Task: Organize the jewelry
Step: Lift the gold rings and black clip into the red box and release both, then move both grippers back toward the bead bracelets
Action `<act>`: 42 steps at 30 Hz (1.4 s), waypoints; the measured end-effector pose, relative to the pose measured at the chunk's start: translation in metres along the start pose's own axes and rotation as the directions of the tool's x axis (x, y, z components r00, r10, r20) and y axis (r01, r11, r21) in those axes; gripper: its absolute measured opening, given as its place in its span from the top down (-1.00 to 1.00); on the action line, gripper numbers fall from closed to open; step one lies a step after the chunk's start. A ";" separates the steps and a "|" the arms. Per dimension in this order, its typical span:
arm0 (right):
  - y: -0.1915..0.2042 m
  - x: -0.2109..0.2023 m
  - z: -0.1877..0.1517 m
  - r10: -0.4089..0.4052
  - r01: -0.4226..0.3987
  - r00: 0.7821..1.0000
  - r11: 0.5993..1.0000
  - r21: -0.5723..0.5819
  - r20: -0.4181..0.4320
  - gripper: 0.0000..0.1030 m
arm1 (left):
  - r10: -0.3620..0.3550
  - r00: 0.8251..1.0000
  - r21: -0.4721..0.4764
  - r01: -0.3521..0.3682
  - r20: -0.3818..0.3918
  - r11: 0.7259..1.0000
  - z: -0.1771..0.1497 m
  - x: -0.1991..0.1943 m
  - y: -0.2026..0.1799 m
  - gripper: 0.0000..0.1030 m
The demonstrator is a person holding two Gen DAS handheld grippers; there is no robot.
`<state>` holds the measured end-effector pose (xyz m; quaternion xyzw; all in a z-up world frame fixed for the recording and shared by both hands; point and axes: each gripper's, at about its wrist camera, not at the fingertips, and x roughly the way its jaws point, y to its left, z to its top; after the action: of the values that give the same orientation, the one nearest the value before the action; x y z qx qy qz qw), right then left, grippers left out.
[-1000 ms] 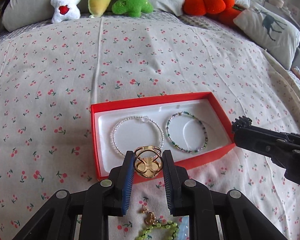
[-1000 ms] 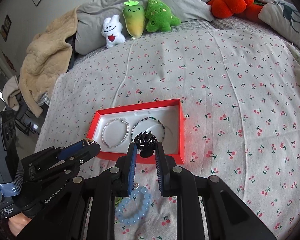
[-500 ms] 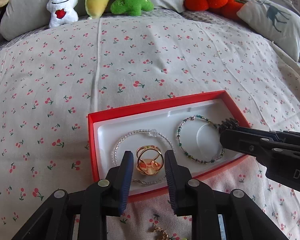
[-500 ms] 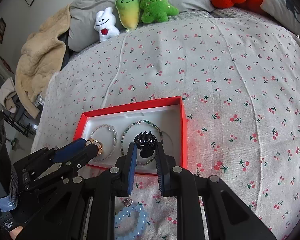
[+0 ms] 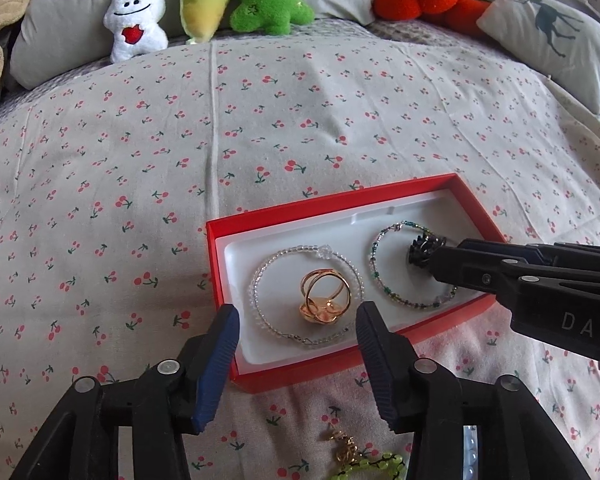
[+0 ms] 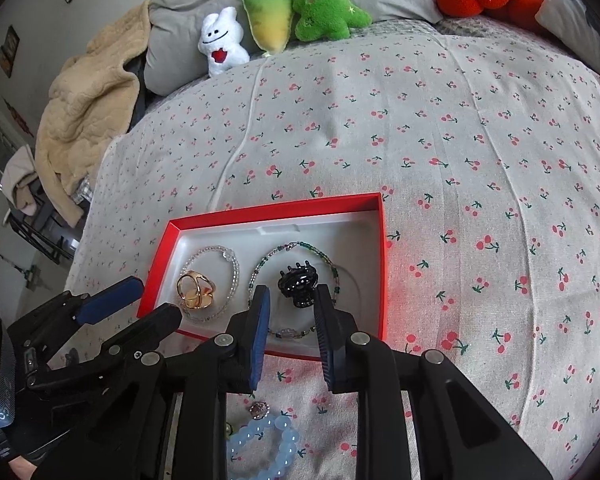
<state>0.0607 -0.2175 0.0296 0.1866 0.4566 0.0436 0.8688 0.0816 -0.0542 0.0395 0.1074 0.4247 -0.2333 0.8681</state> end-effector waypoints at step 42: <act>0.021 -0.029 -0.119 -0.194 0.167 0.963 0.974 -0.152 -0.185 -0.25 | 0.011 0.973 -0.049 -0.023 -0.229 0.999 -0.114 -0.033 0.033 -0.78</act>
<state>-0.0504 -0.1716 -0.0008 0.0794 0.5521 0.0134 0.8299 0.0019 0.0287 -0.0055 0.1150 0.5267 -0.2011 0.8179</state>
